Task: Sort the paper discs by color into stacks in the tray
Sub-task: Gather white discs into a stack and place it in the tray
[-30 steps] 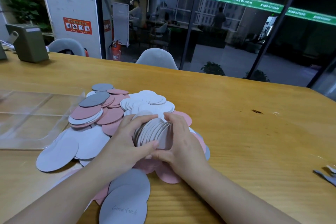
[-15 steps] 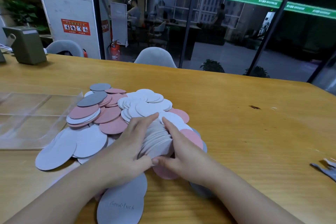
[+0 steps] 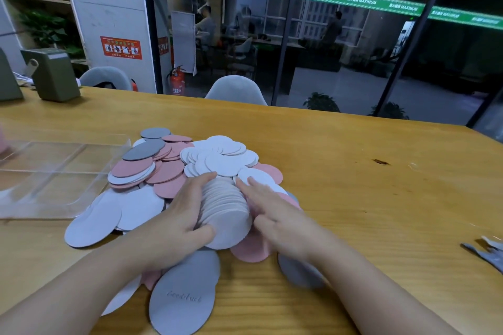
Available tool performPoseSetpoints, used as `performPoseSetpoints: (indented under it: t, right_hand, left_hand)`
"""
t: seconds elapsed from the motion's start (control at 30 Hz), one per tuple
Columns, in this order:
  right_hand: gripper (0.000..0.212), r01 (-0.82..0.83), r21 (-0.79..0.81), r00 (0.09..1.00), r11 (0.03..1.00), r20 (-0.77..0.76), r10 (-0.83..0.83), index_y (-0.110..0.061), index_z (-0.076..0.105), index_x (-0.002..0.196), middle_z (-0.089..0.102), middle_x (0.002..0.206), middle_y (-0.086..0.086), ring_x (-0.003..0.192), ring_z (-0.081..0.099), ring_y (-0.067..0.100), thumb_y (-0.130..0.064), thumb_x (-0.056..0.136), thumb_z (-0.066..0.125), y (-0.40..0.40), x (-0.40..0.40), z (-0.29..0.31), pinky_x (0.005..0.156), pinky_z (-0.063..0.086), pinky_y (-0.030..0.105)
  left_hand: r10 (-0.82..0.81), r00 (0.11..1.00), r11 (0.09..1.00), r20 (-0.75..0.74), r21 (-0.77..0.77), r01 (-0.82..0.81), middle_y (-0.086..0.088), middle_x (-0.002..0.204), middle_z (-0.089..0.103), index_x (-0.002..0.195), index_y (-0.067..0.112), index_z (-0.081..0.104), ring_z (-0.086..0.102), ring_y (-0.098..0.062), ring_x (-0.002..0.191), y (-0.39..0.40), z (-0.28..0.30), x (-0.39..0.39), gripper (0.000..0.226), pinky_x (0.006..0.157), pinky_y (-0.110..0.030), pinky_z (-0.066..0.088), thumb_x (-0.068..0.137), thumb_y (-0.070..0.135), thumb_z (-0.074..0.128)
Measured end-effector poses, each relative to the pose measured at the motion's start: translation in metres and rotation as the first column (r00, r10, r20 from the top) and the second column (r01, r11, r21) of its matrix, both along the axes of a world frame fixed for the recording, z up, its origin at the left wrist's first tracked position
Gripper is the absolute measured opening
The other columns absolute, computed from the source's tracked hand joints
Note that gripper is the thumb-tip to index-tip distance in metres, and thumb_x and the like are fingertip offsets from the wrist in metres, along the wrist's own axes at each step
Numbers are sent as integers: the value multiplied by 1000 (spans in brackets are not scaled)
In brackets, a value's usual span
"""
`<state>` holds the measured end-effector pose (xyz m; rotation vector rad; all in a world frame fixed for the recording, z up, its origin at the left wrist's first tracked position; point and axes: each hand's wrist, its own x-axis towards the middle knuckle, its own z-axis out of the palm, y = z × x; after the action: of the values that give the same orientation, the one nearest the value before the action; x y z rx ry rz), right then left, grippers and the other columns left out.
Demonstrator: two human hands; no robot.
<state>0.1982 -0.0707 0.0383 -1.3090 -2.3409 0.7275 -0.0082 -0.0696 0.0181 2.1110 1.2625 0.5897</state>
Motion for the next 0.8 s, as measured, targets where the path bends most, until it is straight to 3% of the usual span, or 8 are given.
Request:
performPoseSetpoints:
  t: [0.07, 0.13, 0.2, 0.3, 0.37, 0.5, 0.67, 0.8]
  right_hand:
    - [42, 151, 152, 988, 977, -60, -143, -9, 45, 135, 45, 142, 0, 132, 32, 5, -13, 94, 35, 14, 11, -1, 100, 21, 10]
    - [40, 305, 192, 951, 933, -13, -308, -16, 45, 136, 47, 139, -2, 130, 36, 16, -19, 96, 43, 30, 21, -4, 98, 26, 18]
    - [36, 368, 94, 917, 925, 129, -378, -18, 51, 128, 54, 128, 1, 122, 41, 23, -26, 93, 49, 46, 30, -6, 98, 37, 32]
    - [26, 369, -43, 912, 928, 209, -353, -13, 58, 106, 63, 102, 5, 97, 51, 26, -30, 86, 56, 54, 35, -2, 81, 46, 41]
    - [33, 360, -60, 916, 931, 211, -340, -16, 58, 116, 62, 111, 1, 103, 53, 21, -27, 85, 60, 56, 37, 4, 88, 47, 35]
    - [22, 360, -89, 929, 929, 129, -348, -17, 63, 102, 65, 101, 1, 81, 56, 12, -14, 81, 58, 61, 34, 15, 67, 45, 24]
    - [19, 389, -140, 921, 911, 67, -383, -19, 63, 95, 63, 90, 4, 76, 51, 15, -13, 77, 60, 76, 21, 19, 59, 40, 23]
    - [24, 311, -208, 949, 927, 121, -291, -22, 60, 104, 51, 79, -8, 69, 51, 16, -22, 80, 65, 85, 17, 18, 60, 43, 24]
  left_hand:
    - [10, 998, 1000, 64, -15, -9, 25, 141, 20, 133, 52, 8, 27, 9, 128, -1, -1, -2, 78, 102, -16, 26, 67, 48, 49]
    - [25, 989, 1000, 146, -10, -24, 27, 137, 30, 124, 61, 16, 33, 12, 125, -2, -2, -4, 72, 104, -22, 33, 63, 48, 53]
    - [48, 983, 999, 178, -3, -49, 29, 133, 36, 122, 62, 22, 37, 12, 123, -2, -3, -5, 71, 105, -26, 37, 61, 48, 53]
    - [77, 975, 997, 207, -14, -76, 30, 126, 44, 124, 62, 26, 48, 8, 114, -4, -3, -3, 73, 100, -28, 43, 58, 49, 55]
    - [81, 972, 997, 219, -16, -80, 31, 122, 47, 123, 62, 27, 51, 7, 111, -4, -3, -3, 73, 98, -27, 44, 57, 48, 55]
    - [65, 962, 998, 264, -40, -57, 36, 118, 49, 119, 66, 30, 52, 7, 113, -4, -1, -4, 72, 95, -22, 44, 57, 44, 58]
    - [66, 963, 998, 263, -38, -58, 37, 121, 47, 121, 65, 30, 49, 7, 117, -2, -1, -7, 74, 99, -24, 43, 57, 43, 59]
    - [66, 965, 998, 252, -38, -58, 38, 121, 47, 121, 66, 29, 48, 8, 118, -1, -2, -8, 74, 101, -26, 42, 57, 44, 60]
